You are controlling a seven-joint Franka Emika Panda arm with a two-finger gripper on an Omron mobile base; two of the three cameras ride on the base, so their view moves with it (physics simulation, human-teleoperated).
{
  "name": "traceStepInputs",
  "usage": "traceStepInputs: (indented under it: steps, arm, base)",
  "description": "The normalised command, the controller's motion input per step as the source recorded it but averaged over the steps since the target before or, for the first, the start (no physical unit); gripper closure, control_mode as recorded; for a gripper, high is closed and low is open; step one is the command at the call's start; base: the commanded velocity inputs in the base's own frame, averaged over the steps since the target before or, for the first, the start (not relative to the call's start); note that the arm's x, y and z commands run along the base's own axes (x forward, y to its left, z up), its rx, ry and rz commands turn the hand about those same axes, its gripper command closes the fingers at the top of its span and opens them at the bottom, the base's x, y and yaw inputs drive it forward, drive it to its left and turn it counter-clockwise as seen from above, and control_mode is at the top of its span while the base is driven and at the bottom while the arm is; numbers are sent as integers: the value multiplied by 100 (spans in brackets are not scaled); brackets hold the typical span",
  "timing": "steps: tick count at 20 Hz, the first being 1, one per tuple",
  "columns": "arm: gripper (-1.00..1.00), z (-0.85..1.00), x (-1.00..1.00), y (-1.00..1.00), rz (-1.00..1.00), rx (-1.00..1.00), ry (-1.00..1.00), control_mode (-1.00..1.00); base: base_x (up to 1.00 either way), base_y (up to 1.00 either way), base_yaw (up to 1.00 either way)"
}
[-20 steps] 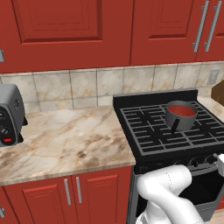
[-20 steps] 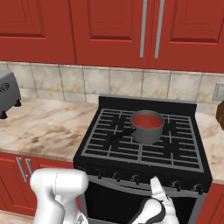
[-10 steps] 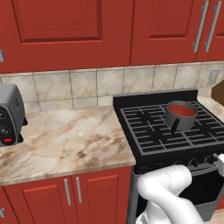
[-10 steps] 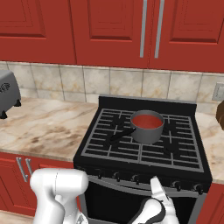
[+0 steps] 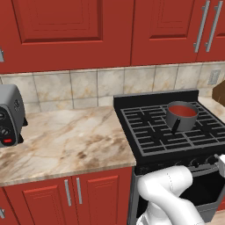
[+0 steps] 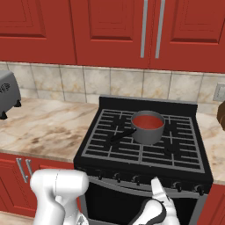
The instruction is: Wait until the marinara sauce is simmered to a deep red color and then turn off the stove.
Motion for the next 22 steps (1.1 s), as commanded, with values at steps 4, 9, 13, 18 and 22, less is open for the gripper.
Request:
traceStepInputs:
  steps: [4, 9, 13, 18, 22]
  arm:
    - [-100, 0, 0, 0, 0, 0, 0, -100]
    - [-100, 0, 0, 0, 0, 0, 0, -100]
    - [-100, 0, 0, 0, 0, 0, 0, -100]
    - [-100, 0, 0, 0, 0, 0, 0, -100]
    - [-100, 0, 0, 0, 0, 0, 0, -100]
  base:
    - [0, 0, 0]
    - [0, 0, 0]
    - [0, 0, 0]
    - [0, 0, 0]
    - [0, 0, 0]
